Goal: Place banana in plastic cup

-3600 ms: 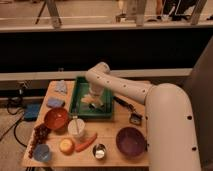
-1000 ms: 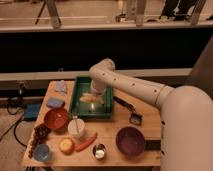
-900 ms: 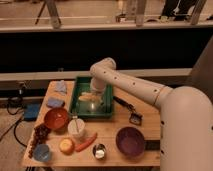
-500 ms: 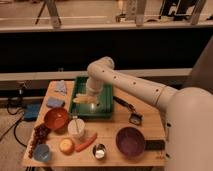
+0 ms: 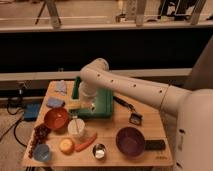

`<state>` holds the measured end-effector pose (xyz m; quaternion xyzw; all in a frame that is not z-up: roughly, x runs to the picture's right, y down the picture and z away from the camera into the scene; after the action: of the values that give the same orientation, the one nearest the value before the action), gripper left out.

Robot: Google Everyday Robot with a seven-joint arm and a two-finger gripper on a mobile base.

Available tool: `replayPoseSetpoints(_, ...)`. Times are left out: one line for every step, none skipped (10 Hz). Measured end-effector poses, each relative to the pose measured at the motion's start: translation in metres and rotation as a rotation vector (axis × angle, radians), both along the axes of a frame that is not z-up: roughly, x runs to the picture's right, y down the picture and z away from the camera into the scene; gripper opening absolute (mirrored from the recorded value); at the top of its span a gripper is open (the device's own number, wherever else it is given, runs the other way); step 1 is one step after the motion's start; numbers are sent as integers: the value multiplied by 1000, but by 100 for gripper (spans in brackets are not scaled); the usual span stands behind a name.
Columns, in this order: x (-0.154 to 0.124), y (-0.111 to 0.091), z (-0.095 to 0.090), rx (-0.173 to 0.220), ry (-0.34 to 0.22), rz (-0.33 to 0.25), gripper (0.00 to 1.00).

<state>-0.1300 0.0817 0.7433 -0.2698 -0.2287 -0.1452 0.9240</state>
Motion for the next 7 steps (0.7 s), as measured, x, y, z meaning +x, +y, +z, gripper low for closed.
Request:
replayPoseSetpoints(-8,5,-13,15,-23,-30,8)
replayPoseSetpoints(-13,8,-18,26,-39,-54,8)
replayPoseSetpoints(-17,14,-23,41,-68,-99,8)
replayPoseSetpoints(-24,23,-30,62,-124,-173,8)
replayPoseSetpoints(-30,32,-38,89,-181,-249,8)
replayPoseSetpoints(-34,38,-45,110,-223,-308,8)
replayPoseSetpoints(-39,44,-51,126,-257,-364,8)
